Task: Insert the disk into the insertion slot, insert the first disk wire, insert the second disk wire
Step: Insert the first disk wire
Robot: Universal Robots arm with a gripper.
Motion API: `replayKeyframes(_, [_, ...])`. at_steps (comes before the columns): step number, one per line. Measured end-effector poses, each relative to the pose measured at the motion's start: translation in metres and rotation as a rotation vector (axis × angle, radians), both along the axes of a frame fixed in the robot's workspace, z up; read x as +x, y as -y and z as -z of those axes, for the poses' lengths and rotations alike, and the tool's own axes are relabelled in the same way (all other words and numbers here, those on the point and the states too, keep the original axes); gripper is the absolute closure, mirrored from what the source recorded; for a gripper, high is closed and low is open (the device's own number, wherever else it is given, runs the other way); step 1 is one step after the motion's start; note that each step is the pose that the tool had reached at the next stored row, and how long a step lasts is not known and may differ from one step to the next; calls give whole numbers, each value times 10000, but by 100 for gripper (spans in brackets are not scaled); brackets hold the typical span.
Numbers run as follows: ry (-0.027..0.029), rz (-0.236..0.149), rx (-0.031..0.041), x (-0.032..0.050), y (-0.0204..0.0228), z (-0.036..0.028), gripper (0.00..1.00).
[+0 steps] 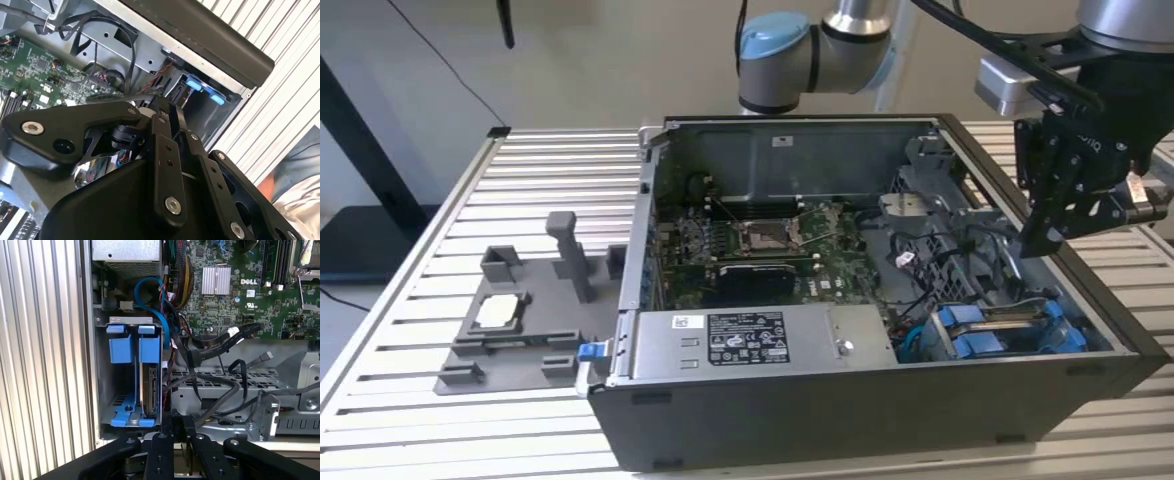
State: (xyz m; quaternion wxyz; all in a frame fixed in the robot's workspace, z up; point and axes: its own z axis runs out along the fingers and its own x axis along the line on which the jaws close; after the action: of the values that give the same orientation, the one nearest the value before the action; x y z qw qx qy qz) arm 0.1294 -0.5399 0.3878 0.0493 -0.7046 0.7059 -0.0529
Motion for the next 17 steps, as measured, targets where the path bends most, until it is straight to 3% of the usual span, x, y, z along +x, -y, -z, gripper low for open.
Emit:
replayKeyframes(9, [-79,-1,-1,3,0,62,81])
replayKeyframes(15, [-180,1,0,5,0,87,81])
replayKeyframes(17, [-248,-2,0,9,0,102,81])
